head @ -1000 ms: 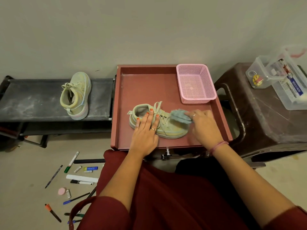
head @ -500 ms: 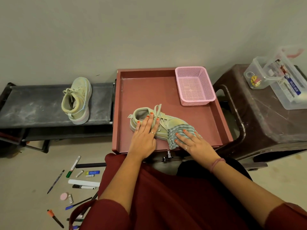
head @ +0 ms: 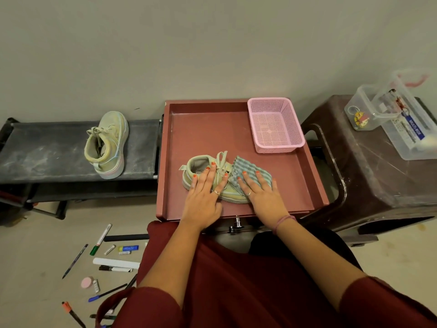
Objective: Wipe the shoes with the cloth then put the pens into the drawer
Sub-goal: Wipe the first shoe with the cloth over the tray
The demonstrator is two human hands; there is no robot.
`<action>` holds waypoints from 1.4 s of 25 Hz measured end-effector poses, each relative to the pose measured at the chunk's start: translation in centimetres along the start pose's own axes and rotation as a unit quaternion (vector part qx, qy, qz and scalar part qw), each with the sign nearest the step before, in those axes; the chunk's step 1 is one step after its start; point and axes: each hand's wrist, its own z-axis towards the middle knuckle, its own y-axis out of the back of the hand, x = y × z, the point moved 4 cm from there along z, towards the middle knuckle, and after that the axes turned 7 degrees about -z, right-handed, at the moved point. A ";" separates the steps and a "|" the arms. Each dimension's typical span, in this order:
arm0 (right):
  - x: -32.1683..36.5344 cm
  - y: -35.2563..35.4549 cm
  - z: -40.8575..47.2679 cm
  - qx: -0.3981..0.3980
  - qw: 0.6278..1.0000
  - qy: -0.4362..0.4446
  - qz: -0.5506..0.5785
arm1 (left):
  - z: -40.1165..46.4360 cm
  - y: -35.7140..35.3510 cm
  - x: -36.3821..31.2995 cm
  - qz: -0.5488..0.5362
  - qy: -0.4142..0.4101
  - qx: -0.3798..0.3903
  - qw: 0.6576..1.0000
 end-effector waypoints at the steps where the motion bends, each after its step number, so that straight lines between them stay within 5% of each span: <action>1: -0.2 -1.0 -0.6 -0.008 0.999 0.008 -0.032 | 0.1 0.0 -0.1 0.009 0.000 -0.007 1.000; 7: -2.3 1.0 -2.8 -0.008 0.998 -0.053 -0.037 | 0.0 0.1 -0.5 0.010 0.002 -0.009 1.000; 11: -4.8 5.0 -3.0 -0.109 0.955 -0.194 0.196 | 0.2 0.2 -0.8 0.007 0.019 -0.010 1.000; 13: -4.3 5.5 -2.2 -0.175 0.945 -0.173 0.216 | 0.4 0.2 -0.9 -0.009 0.025 -0.010 1.000; 18: 0.8 -1.1 -1.5 -0.026 0.999 0.011 0.023 | 0.2 0.6 -0.9 -0.034 0.020 -0.046 0.998; 23: -3.5 -2.6 -2.7 -0.041 0.997 -0.048 0.052 | 0.1 0.6 -0.6 -0.063 0.025 -0.044 0.997; 28: -1.7 -3.3 -2.6 0.007 0.920 -0.236 0.313 | 0.2 0.8 -0.9 -0.108 0.040 -0.064 0.991; 32: 4.1 -2.5 -2.9 0.006 0.871 -0.285 0.400 | 0.3 0.9 -0.9 -0.129 0.043 -0.074 0.988; 35: 6.1 -1.6 -3.0 -0.003 0.867 -0.290 0.405 | 0.4 0.8 -0.9 -0.144 0.047 -0.074 0.986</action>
